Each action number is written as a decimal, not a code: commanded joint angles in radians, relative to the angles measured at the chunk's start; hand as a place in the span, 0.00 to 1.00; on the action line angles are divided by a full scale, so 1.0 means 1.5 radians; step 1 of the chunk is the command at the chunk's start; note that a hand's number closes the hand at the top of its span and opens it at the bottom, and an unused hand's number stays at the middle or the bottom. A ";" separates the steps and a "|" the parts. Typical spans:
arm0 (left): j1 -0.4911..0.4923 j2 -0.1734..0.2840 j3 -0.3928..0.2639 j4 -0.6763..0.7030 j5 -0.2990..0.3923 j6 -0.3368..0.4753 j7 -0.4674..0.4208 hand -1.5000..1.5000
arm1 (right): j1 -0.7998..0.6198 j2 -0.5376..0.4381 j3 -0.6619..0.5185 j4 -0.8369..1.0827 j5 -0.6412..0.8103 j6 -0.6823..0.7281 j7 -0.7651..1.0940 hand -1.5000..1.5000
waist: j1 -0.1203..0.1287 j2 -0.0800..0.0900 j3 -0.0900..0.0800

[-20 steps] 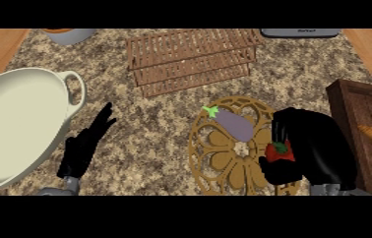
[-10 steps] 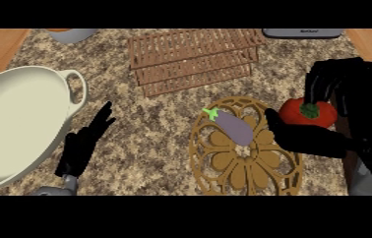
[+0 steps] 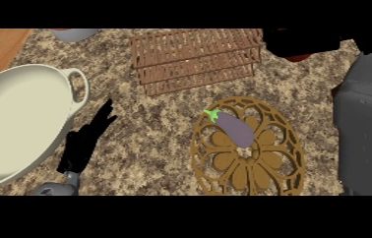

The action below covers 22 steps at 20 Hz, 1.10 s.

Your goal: Pick the bell pepper from the placemat and place it in the tiered shelf

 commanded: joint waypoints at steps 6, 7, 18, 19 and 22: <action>0.003 0.010 0.017 0.039 0.005 -0.033 -0.012 0.50 | -0.191 -0.010 -0.037 0.351 0.033 -0.115 -0.093 1.00 | 0.012 0.006 -0.002; -0.006 -0.003 0.003 0.018 -0.008 -0.018 0.006 0.50 | -0.162 -0.019 -0.035 0.393 0.040 -0.148 -0.143 1.00 | 0.011 0.006 -0.002; -0.025 -0.011 0.006 0.020 -0.013 -0.026 0.019 0.50 | -0.309 0.039 -0.046 0.740 0.071 -0.273 -0.231 1.00 | 0.026 0.012 -0.002; -0.026 -0.026 -0.006 0.019 -0.023 -0.015 0.017 0.50 | -0.319 0.023 -0.059 0.776 0.068 -0.269 -0.240 1.00 | 0.028 0.014 -0.002; -0.026 -0.024 -0.007 0.000 -0.028 -0.011 0.040 0.50 | -0.322 0.046 -0.062 0.829 0.058 -0.269 -0.269 1.00 | 0.029 0.013 -0.002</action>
